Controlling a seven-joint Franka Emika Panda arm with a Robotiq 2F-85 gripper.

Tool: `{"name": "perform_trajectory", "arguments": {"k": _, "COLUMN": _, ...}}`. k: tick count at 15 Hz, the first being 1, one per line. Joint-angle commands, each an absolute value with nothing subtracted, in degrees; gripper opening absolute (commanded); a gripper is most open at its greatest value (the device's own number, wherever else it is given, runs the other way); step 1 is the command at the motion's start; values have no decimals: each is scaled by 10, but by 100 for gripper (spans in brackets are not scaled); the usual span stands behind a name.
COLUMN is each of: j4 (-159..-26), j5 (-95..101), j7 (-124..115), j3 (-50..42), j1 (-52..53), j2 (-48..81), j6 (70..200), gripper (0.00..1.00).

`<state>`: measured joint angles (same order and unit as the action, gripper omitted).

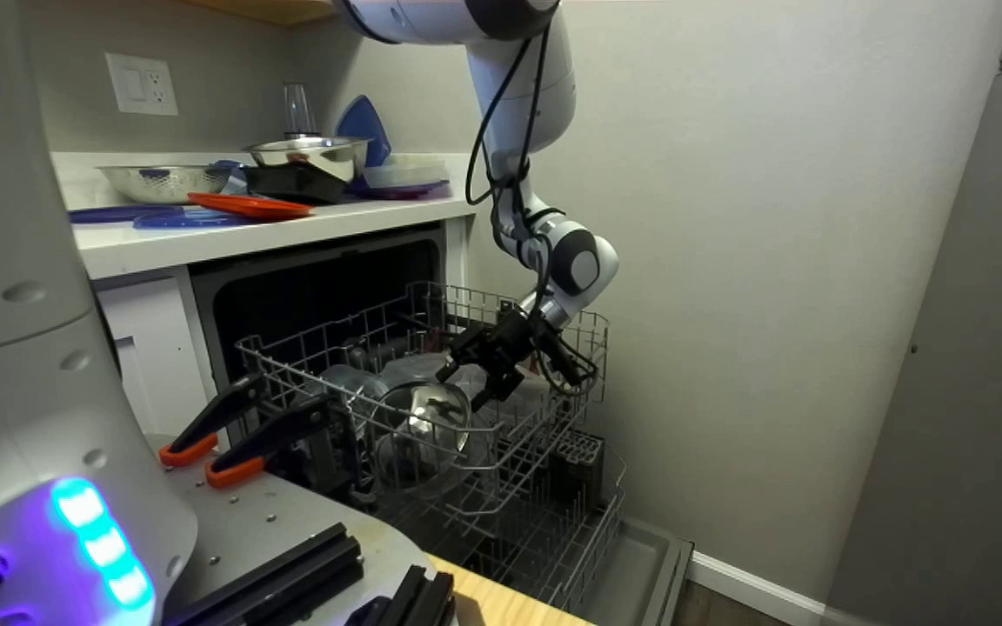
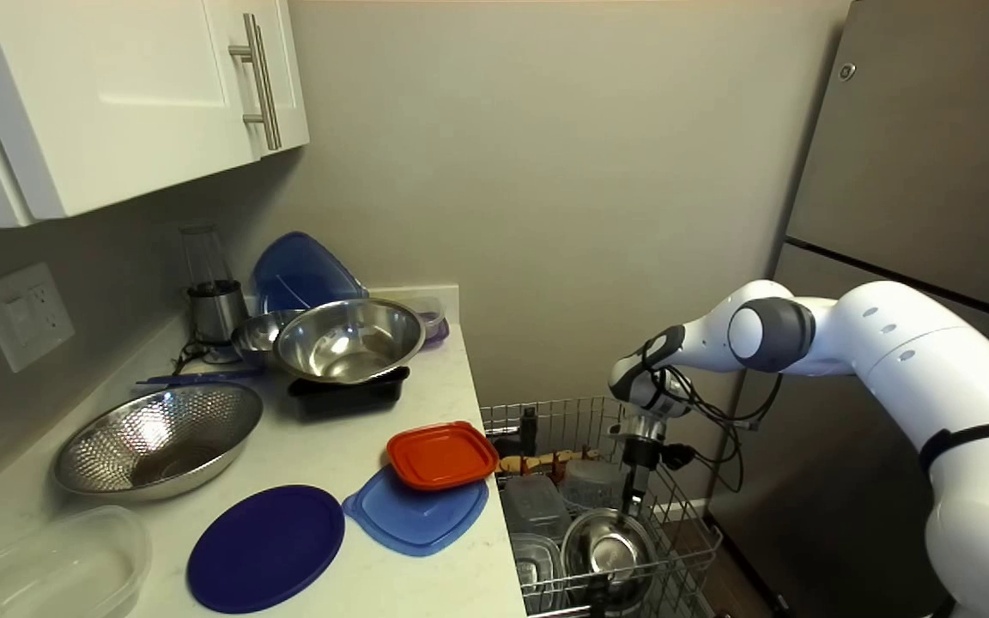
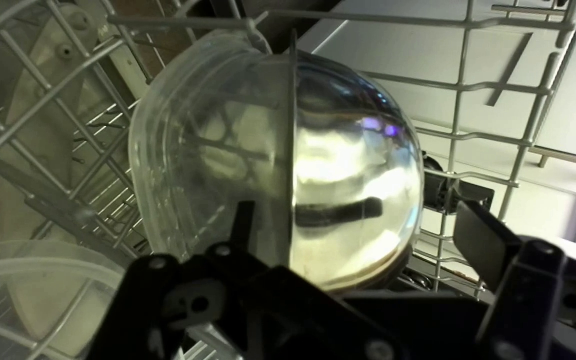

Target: Remove a silver bowl from the rack of the dishwasher and put it in the silver basin on the counter

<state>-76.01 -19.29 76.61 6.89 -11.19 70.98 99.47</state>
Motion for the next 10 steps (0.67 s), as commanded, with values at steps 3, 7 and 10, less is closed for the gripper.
{"name": "perform_trajectory", "arguments": {"k": 3, "j4": -723, "j5": -185, "j7": 791, "j3": 98, "j1": -133, "j2": 727, "j6": 910, "gripper": 100}}
{"name": "perform_trajectory", "arguments": {"k": 7, "j4": -718, "j5": -187, "j7": 796, "j3": 101, "j1": -136, "j2": 721, "j6": 860, "gripper": 100}}
{"name": "perform_trajectory", "arguments": {"k": 10, "j4": -714, "j5": -188, "j7": 795, "j3": 101, "j1": -134, "j2": 720, "j6": 838, "gripper": 100}}
